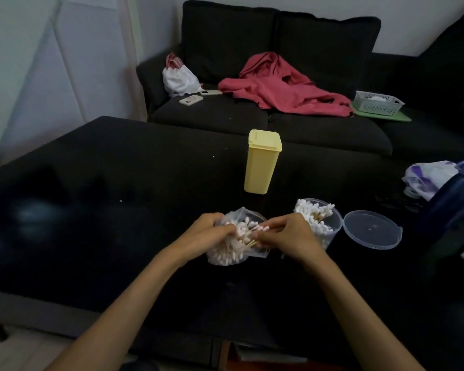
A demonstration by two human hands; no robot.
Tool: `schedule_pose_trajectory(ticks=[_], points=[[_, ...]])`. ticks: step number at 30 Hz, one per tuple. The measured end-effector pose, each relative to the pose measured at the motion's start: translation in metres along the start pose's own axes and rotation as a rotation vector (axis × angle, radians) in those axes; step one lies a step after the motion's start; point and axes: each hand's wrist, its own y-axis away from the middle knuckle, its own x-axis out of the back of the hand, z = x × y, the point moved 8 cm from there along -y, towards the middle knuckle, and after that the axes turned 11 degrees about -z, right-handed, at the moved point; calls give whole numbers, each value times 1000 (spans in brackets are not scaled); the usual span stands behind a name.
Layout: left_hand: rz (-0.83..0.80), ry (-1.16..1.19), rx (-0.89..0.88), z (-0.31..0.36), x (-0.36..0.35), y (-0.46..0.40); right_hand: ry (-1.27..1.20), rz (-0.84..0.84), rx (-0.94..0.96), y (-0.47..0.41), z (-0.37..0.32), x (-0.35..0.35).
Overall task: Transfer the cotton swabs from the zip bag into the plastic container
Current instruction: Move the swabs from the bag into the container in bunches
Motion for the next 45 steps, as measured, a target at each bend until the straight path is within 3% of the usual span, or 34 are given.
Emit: schedule_pose_trajectory(ticks=[9, 15, 24, 33, 45], points=[[-74, 115, -28, 1, -6, -3, 1, -58, 76, -2, -6, -5], [-209, -10, -96, 3, -17, 1, 161, -89, 80, -5, -8, -7], [-6, -182, -81, 1, 2, -2, 154, 43, 112, -6, -9, 7], [17, -148, -93, 6, 4, 0, 188, 64, 167, -7, -16, 2], [170, -290, 5, 2, 33, 4, -132, 95, 228, 1, -25, 22]])
